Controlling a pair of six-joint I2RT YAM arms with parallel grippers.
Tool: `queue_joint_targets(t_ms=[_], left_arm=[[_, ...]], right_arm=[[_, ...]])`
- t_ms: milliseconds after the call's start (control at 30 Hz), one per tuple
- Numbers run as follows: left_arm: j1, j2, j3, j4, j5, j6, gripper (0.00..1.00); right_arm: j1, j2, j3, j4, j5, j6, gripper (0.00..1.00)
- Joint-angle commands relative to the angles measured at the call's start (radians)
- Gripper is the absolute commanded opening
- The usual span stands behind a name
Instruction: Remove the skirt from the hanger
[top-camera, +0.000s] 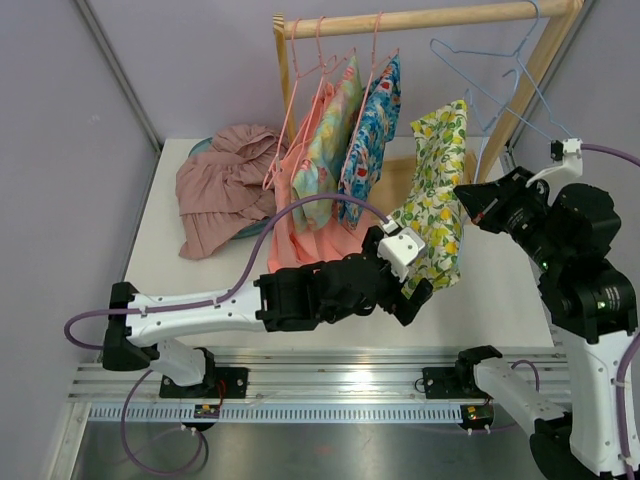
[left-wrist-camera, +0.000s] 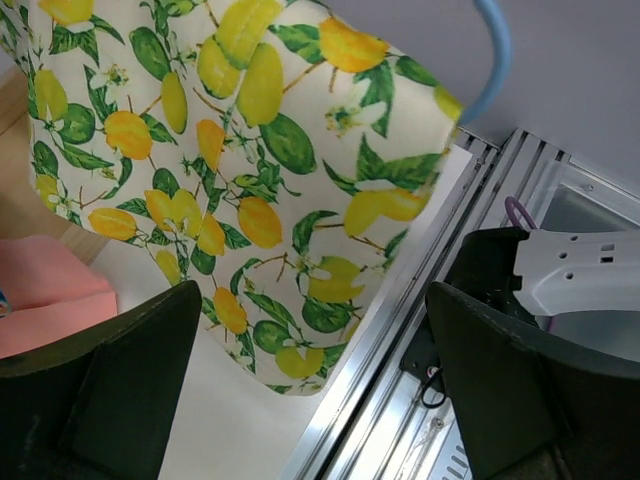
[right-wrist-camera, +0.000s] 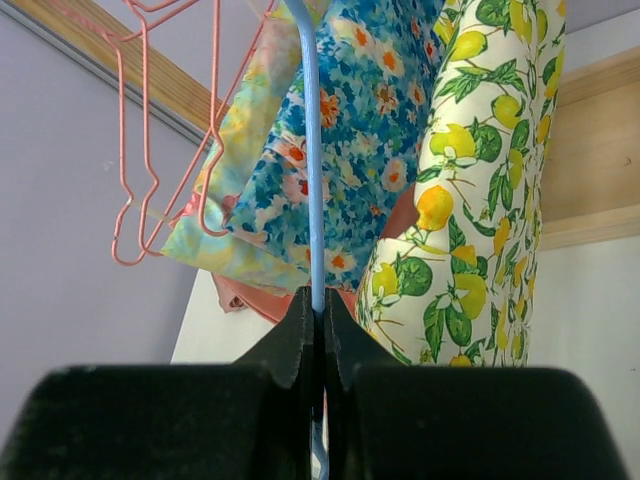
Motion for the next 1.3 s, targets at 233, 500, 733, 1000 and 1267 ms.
queue_joint_targets(t_ms=[233,500,733,1000,1267], left_arm=[[0.000,0.026,0.037,0.139,-0.104,0.023,0.62],[0.000,0.000,-0.039,0.255,-0.003,0.034,0.22],[-0.002,-0.046,-0.215,0.369,0.078,-0.038,0.00],[-0.080,-0.046,-0.610,0.458,0.046,-0.265,0.00],[-0.152,0.054,-0.796,0.515,0.009,-0.417,0.00]], right_arm=[[0.004,-0.063,0.062,0.022,-0.037,0.028,0.00],[0.004,-0.080,0.046,0.020,-0.052,0.056,0.00],[0.004,-0.054,0.074,0.027,-0.045,0.053,0.00],[0.004,0.145,0.395,-0.035,-0.032,-0.026,0.00],[0.004,0.238,0.416,0.030,-0.058,-0.007,0.00]])
